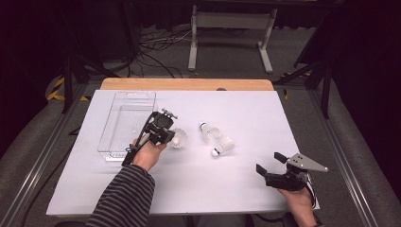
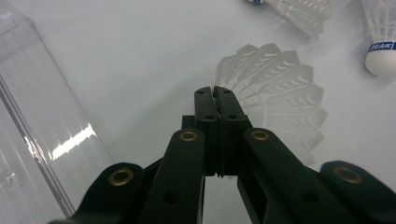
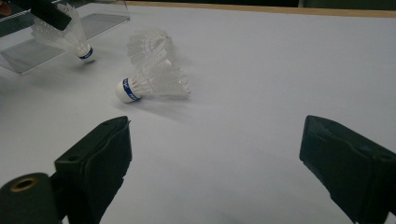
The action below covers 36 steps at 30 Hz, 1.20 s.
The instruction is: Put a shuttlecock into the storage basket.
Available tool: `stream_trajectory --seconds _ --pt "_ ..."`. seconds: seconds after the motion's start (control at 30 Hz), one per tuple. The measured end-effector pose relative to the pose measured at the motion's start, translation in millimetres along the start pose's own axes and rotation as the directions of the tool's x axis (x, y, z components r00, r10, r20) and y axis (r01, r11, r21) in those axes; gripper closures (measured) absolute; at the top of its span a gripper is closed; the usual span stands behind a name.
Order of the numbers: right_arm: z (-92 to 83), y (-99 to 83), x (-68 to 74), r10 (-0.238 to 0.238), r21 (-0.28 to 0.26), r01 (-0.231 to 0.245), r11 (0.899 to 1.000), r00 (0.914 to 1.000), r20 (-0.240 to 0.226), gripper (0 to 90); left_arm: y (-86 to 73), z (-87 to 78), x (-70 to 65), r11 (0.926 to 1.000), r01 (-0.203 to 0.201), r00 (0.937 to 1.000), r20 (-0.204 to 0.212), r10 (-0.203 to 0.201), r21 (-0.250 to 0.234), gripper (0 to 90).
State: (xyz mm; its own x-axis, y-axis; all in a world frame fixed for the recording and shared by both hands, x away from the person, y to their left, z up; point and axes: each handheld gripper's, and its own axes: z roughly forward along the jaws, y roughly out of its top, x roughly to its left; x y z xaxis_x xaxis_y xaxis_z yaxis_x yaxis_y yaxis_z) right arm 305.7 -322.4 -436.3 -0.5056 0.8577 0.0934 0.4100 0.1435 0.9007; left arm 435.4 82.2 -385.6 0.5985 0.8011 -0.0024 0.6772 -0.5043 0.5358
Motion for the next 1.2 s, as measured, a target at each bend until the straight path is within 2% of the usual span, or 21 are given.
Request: stream_trajectory --seconds 0.4,0.6,0.67,0.8,1.2 --pt "0.2 0.1 0.2 -0.003 0.002 0.003 1.000 1.0000 -0.001 10.2 -3.8 -11.8 4.3 0.9998 0.000 0.9979 0.064 0.001 -0.020 89.7" --pt "0.3 0.0 0.3 -0.003 0.003 0.003 1.000 1.0000 -0.001 10.2 -6.3 -18.8 8.1 0.9994 0.005 0.9965 0.084 -0.002 -0.035 89.6" --pt "0.3 0.0 0.4 -0.003 0.003 0.003 1.000 1.0000 -0.001 10.2 -6.6 -19.8 9.1 0.9993 0.001 0.9969 0.079 0.002 -0.037 89.5" --pt "0.1 0.1 0.3 -0.002 0.001 0.002 1.000 1.0000 -0.003 10.2 -8.9 -25.1 12.3 0.9984 0.028 0.9940 0.107 -0.022 -0.049 89.4" --pt "0.5 0.0 0.2 -0.001 0.003 0.001 1.000 1.0000 -0.003 10.2 -15.9 -41.8 22.6 0.9945 0.058 0.9908 0.127 -0.046 -0.088 89.3"
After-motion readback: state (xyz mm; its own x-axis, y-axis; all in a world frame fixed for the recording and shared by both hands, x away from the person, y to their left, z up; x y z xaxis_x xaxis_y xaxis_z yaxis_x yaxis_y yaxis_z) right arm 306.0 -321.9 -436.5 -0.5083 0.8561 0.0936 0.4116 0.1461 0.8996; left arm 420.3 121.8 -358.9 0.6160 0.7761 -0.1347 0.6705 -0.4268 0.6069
